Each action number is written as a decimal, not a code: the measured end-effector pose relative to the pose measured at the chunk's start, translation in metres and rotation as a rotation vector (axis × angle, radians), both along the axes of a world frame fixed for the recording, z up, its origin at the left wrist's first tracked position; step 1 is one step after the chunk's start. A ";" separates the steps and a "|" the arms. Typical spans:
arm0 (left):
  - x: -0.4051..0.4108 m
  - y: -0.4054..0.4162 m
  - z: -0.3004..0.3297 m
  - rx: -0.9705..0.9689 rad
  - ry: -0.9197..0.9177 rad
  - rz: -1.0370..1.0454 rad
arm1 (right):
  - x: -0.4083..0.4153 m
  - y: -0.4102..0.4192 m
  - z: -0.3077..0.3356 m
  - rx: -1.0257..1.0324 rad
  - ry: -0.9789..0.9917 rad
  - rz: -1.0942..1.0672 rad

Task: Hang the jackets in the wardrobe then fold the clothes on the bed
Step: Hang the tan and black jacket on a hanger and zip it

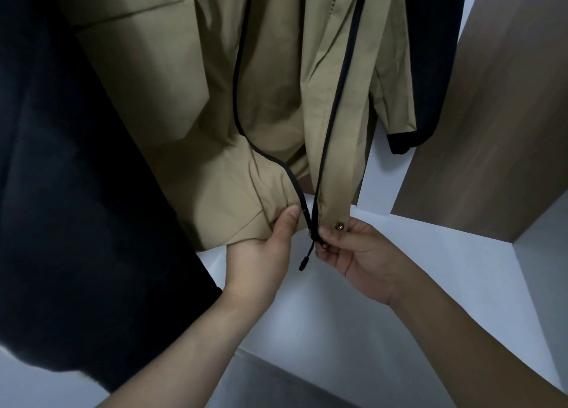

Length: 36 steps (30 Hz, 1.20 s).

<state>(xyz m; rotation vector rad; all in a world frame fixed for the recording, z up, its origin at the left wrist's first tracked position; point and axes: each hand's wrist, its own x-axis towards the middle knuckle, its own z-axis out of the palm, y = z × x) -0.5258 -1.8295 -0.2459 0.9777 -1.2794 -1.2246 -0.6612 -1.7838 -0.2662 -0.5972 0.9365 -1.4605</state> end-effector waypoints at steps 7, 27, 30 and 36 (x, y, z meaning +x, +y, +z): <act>0.001 0.000 0.000 0.006 0.013 0.032 | -0.002 0.001 0.000 0.015 -0.027 -0.031; 0.006 -0.005 -0.013 0.043 -0.163 -0.128 | -0.007 -0.002 -0.003 0.049 0.147 -0.028; 0.009 -0.010 -0.016 0.003 -0.179 -0.163 | -0.012 -0.001 0.000 0.081 0.260 -0.014; 0.006 -0.010 -0.021 -0.057 -0.215 -0.230 | -0.012 -0.001 -0.002 0.020 0.285 -0.034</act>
